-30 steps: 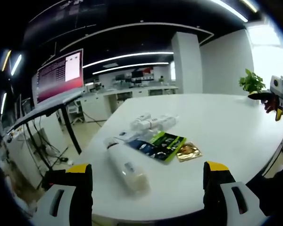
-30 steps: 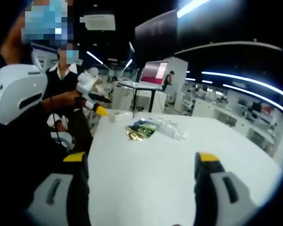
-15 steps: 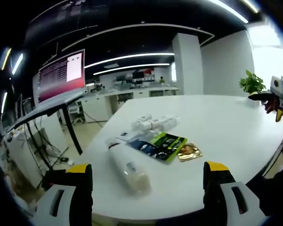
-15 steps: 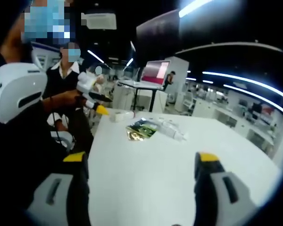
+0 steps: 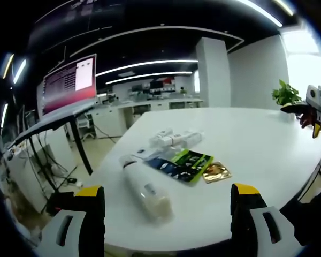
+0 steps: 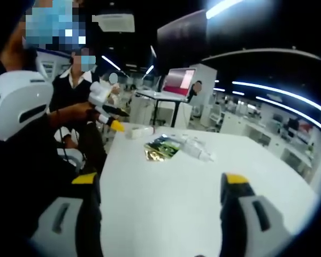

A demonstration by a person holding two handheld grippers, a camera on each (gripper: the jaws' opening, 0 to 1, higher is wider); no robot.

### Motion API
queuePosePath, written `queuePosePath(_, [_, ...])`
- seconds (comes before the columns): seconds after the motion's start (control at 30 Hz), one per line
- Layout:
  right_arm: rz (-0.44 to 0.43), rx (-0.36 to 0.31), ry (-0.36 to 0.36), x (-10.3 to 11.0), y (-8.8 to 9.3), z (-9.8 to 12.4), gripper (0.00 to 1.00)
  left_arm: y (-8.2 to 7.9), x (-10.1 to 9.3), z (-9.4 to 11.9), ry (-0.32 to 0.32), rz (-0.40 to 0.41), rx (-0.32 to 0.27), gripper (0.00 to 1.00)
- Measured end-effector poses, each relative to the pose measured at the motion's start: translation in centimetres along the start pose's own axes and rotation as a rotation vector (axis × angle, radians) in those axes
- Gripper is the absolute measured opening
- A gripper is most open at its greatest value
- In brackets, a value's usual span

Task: Arrange the skincare products in the storage area until every visible bottle or jar stands upright without overlapping.

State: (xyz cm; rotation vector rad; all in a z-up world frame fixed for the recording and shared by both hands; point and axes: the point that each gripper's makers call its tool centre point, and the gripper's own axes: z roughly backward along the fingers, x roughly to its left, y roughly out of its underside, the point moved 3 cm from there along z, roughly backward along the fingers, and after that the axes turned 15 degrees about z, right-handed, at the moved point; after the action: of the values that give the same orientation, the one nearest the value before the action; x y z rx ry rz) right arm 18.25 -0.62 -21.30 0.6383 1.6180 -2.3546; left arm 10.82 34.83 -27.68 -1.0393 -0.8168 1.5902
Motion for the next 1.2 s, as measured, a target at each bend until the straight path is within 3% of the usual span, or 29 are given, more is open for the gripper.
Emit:
queuePosePath(0.53, [0.000,-0.006,-0.017,-0.8,0.5,-1.4,0.93,0.4,0.7,-1.8,-0.015,0.016,0.040,0.99])
queuePosePath(1.2, [0.007,-0.032,-0.031,-1.7,0.5,-2.9,0.92,-0.7,1.6,-2.5,-0.045,0.024,0.036,0.98])
